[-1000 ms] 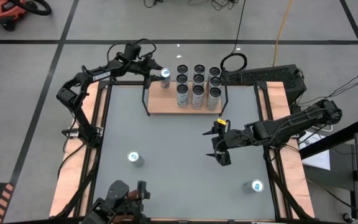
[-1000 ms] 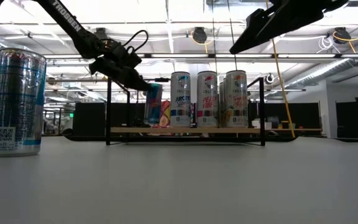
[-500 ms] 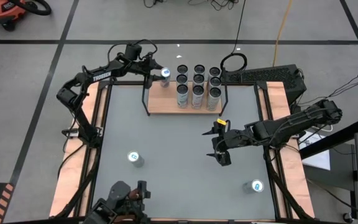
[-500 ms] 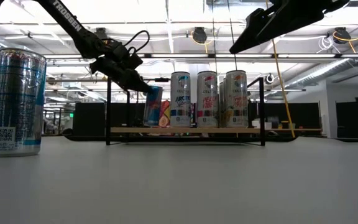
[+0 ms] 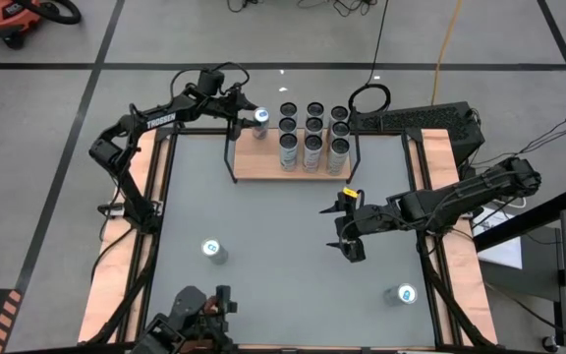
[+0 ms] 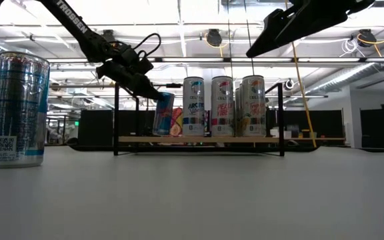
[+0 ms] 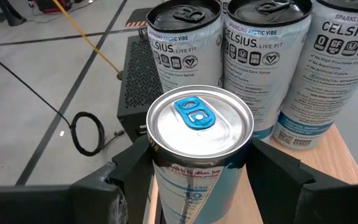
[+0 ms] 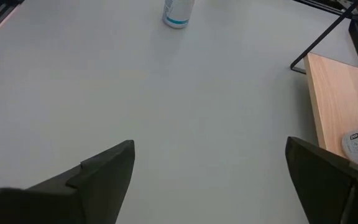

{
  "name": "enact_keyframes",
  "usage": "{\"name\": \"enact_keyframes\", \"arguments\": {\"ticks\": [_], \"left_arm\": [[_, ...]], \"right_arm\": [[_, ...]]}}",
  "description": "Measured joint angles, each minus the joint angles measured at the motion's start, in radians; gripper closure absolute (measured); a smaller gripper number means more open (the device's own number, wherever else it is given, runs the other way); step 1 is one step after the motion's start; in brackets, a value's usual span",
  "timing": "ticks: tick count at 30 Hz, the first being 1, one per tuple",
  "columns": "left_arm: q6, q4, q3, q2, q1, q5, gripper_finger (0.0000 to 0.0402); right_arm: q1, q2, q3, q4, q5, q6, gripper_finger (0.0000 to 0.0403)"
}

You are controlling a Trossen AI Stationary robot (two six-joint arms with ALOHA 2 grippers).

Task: Place canned beverage on shelf
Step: Put the middle blue soda can on the shelf

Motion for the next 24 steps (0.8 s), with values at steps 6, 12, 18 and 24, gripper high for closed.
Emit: {"name": "enact_keyframes", "arguments": {"ticks": [6,12,18,24], "left_arm": [[-0.018,0.000,0.000,0.000,0.000,-0.025,0.0182],[-0.024,0.001,0.000,-0.001,-0.005,-0.068,0.0181],[-0.022,0.000,0.000,-0.001,-0.006,-0.070,0.0158],[-0.023,-0.001,-0.001,-0.001,-0.006,-0.069,0.0149]], "right_arm": [[0.000,0.000,0.000,0.000,0.000,-0.007,0.0052],[0.000,0.000,0.000,0.000,0.000,-0.008,0.0052],[0.000,0.000,0.000,0.000,0.000,-0.008,0.0052],[0.000,0.000,0.000,0.000,0.000,-0.007,0.0052]]}}
